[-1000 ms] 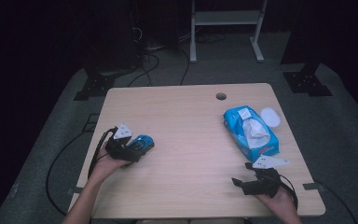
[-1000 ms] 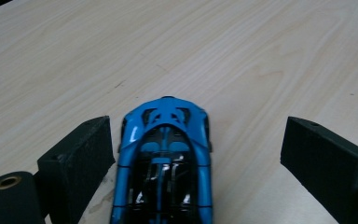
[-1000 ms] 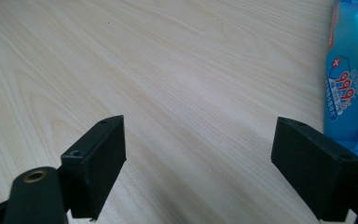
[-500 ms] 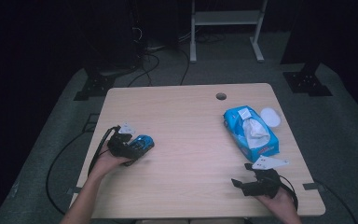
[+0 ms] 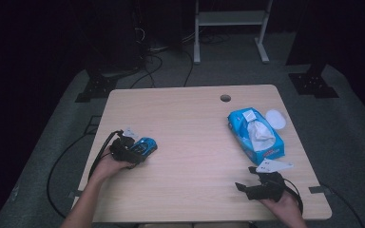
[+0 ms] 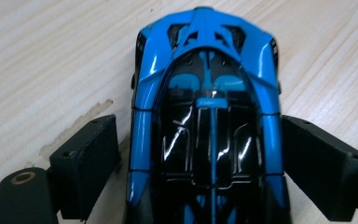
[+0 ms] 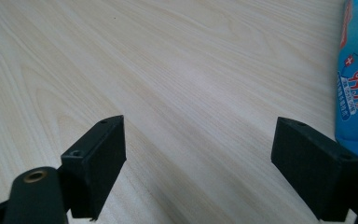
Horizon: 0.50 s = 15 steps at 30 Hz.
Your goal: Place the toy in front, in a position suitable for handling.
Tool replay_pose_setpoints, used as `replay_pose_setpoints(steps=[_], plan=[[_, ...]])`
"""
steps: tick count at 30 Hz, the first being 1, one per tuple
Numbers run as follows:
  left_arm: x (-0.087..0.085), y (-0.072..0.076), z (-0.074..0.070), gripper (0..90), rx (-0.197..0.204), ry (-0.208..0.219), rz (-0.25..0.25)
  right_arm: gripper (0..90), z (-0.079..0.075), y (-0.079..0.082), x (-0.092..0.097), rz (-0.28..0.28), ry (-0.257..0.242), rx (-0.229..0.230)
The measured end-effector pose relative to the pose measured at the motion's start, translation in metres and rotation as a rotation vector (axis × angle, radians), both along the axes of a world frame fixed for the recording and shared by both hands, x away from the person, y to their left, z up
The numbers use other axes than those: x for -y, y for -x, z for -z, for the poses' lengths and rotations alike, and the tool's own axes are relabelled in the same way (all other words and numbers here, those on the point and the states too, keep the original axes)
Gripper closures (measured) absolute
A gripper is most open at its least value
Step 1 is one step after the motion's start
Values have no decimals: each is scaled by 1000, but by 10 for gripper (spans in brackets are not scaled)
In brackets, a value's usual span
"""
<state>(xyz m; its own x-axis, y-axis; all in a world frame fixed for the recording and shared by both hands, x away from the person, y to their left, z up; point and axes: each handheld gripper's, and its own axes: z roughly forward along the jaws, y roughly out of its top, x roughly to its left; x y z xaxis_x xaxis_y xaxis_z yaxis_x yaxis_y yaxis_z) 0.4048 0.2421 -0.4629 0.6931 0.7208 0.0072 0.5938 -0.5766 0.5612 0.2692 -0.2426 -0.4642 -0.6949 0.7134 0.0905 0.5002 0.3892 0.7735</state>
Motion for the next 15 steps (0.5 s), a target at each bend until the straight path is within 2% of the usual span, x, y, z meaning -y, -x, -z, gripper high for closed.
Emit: replay_pose_setpoints(steps=[7, 9, 10, 11, 15], plan=[[-1, 1, 0, 165, 11, 2, -9, 169, 0, 0, -1, -5, 2, -3], [1, 3, -2, 246, 19, 2, 16, 169, 1, 0, -1, -4, 1, -1], [1, 3, -2, 255, 19, 2, 16, 169, 1, 0, -1, -4, 1, -1], [3, 4, -3, 255, 29, -20, 18, 168, 1, 0, -1, -2, 1, -5], [4, 4, -4, 257, 29, -27, 21, 169, 1, 0, -1, -3, 2, -3]])
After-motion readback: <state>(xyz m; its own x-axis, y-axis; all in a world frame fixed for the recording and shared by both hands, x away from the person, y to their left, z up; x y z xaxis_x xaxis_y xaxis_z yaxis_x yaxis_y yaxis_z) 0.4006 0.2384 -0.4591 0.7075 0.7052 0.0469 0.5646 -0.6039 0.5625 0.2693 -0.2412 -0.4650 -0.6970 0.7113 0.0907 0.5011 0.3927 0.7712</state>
